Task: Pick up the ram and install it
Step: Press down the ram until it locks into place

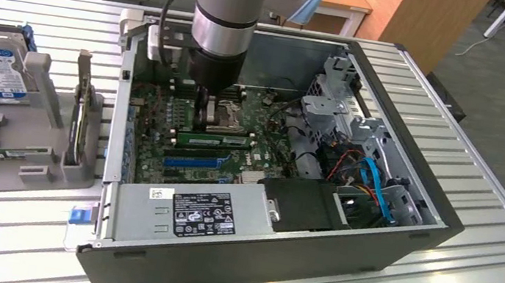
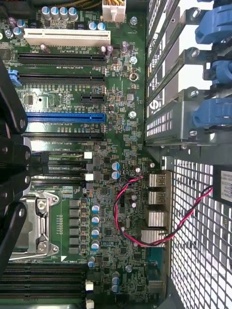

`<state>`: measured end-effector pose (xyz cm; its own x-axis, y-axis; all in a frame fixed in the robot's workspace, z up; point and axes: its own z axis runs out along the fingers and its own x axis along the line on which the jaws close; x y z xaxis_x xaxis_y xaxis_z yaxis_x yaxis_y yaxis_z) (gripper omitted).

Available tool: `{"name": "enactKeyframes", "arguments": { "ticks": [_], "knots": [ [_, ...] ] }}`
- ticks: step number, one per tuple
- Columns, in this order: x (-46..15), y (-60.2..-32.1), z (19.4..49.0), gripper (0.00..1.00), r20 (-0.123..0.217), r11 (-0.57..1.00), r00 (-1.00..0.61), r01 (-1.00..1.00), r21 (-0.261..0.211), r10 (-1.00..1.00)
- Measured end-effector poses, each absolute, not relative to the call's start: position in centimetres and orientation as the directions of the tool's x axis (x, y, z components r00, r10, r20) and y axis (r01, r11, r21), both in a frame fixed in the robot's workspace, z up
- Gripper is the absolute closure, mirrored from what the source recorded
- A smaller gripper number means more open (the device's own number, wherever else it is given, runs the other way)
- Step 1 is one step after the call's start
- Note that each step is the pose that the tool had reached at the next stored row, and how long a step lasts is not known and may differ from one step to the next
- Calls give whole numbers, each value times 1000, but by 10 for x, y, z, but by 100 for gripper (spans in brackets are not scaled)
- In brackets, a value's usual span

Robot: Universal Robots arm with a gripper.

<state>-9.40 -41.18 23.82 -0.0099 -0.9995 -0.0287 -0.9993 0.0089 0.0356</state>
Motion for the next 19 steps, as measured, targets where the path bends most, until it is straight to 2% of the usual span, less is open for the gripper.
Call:
{"name": "enactKeyframes", "arguments": {
  "ticks": [19],
  "knots": [
    [-94, -414, 233, 90, -29, 9, -10, -999, 36, -1000]
  ]
}}
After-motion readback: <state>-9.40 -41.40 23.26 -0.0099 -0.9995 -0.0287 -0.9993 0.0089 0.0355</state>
